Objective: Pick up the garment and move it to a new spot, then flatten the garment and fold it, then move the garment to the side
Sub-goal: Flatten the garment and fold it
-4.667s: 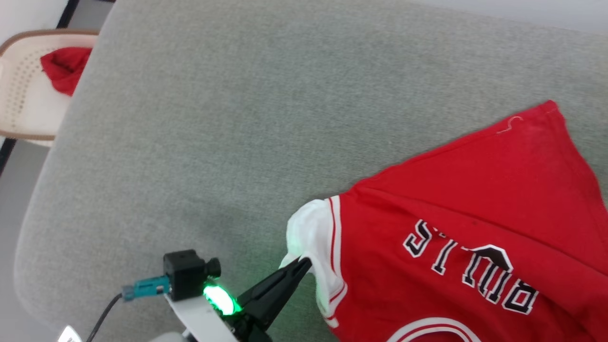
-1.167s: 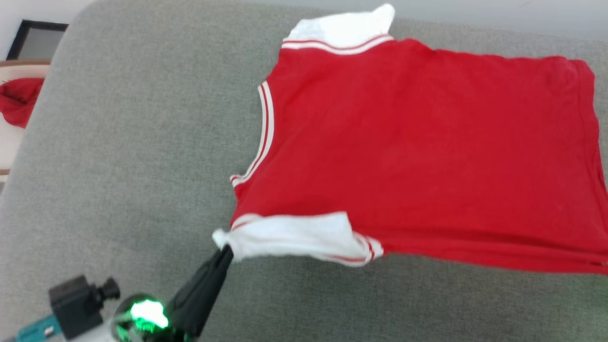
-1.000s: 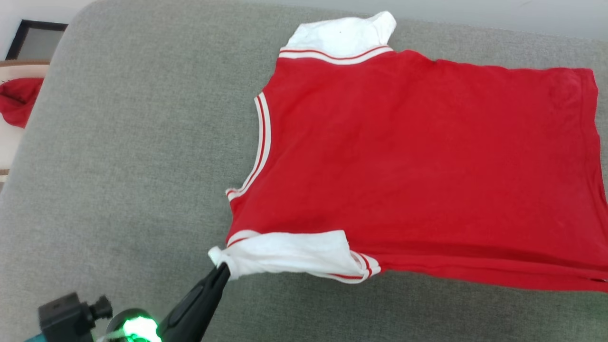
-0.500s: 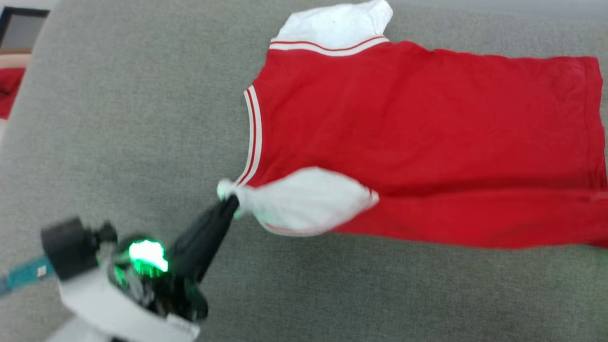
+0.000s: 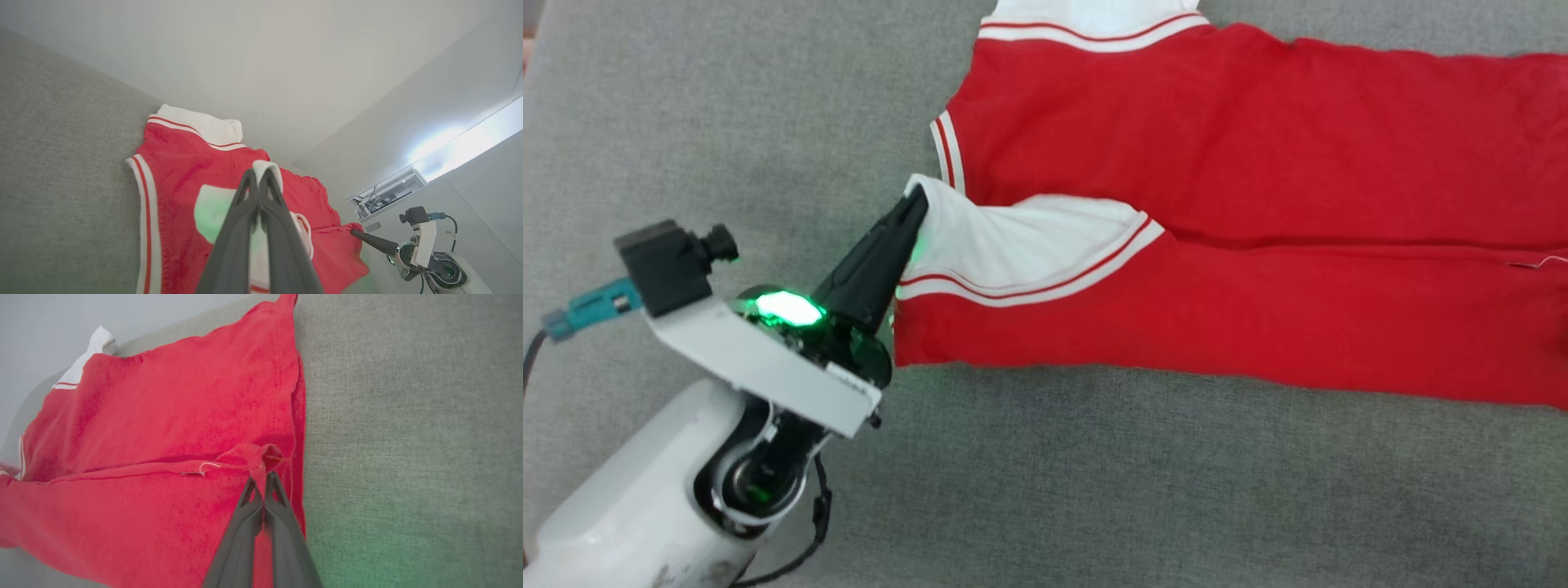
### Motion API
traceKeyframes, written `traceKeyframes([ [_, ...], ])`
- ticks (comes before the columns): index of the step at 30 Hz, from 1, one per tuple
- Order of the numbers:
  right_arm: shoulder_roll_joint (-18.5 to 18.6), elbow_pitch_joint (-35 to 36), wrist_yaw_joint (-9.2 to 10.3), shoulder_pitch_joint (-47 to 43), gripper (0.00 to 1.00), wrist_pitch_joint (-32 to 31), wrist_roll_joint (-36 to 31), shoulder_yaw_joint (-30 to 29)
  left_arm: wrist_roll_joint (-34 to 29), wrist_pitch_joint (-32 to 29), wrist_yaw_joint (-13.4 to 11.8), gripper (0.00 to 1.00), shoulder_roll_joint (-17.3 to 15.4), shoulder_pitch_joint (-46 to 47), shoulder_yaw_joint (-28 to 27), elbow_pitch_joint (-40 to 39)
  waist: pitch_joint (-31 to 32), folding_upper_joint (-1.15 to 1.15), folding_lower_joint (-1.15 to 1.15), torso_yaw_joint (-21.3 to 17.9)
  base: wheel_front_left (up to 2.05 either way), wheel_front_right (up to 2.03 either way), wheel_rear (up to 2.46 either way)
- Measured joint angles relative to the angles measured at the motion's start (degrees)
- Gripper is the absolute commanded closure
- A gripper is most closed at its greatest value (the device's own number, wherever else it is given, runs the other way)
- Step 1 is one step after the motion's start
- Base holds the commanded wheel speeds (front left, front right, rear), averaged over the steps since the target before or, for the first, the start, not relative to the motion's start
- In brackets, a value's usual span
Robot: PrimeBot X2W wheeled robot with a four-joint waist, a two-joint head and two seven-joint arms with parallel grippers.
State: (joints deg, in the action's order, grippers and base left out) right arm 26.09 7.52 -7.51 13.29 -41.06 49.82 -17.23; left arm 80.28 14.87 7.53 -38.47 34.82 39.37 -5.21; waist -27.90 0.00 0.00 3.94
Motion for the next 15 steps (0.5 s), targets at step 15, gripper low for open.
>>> traceKeyframes([
  [15,0.32,-6.17,-0.01,1.78,1.00,6.35,-1.02,5.71,-2.07,0.29,0.01,0.75,2.54,5.56,7.16,18.05,-1.56,0.00,0.00,-1.46,0.00,0.00,0.00],
])
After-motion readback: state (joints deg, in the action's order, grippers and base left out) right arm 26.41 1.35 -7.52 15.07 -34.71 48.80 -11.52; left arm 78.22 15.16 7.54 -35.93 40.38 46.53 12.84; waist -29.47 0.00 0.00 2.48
